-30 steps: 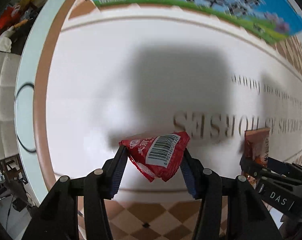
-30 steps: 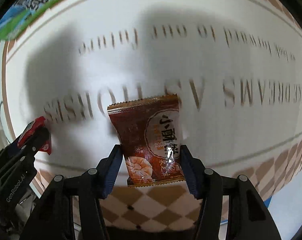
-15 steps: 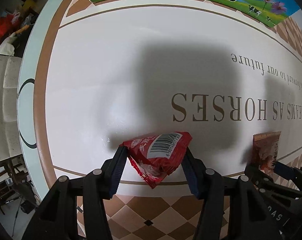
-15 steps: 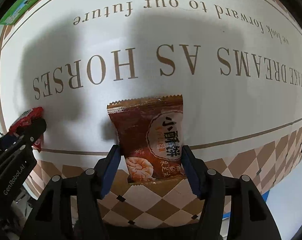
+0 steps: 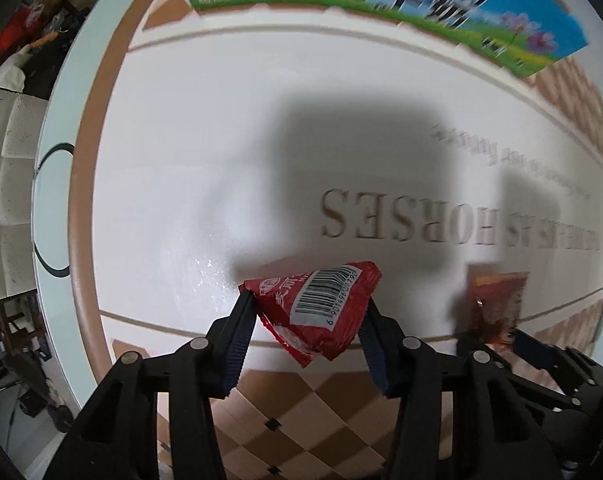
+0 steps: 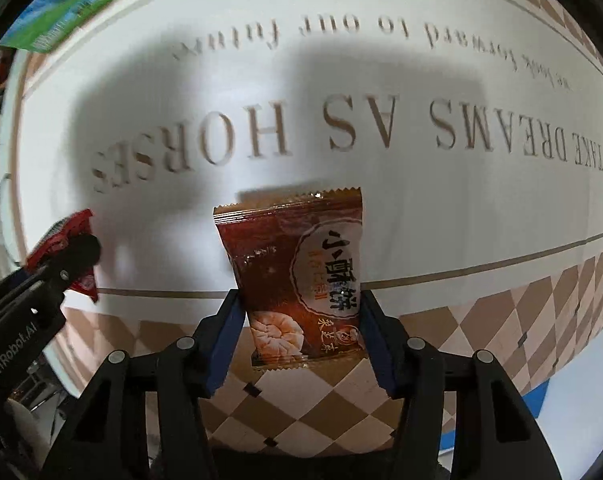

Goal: Organize snacks
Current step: 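Carry both packs into the cardboard box and open both tools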

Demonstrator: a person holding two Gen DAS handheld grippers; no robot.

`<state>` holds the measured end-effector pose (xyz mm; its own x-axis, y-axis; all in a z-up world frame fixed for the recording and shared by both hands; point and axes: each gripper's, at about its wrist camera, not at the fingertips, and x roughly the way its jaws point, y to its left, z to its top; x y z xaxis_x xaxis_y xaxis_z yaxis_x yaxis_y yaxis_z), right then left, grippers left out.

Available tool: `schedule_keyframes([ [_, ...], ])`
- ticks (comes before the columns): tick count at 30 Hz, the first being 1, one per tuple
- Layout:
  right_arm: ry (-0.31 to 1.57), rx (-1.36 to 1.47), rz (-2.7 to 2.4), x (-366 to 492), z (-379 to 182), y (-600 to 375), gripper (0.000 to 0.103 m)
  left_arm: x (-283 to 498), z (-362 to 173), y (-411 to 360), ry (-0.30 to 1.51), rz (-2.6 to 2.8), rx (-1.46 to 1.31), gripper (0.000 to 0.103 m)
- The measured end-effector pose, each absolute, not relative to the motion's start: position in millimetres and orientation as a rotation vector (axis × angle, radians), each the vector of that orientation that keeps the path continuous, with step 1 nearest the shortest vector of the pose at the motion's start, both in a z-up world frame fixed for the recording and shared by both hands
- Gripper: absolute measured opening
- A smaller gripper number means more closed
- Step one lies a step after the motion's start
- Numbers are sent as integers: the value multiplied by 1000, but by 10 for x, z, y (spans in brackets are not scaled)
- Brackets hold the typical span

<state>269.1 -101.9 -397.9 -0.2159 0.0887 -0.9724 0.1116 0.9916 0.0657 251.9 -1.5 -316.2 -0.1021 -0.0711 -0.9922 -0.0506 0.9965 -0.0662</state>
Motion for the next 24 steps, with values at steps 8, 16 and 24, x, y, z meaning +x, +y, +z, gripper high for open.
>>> schedule_keyframes([
  [8, 1605, 268, 100, 3190, -2874, -1181, 60, 3056, -2141, -81, 1496, -131, -219, 47],
  [16, 1415, 290, 123, 4344, -2058, -1333, 60, 4417, -1726, -77, 1407, -166, -249, 48],
  [24, 1468, 300, 94, 5507, -2550, -1356, 60, 5445, -2375, -110, 1569, -164, -274, 48],
])
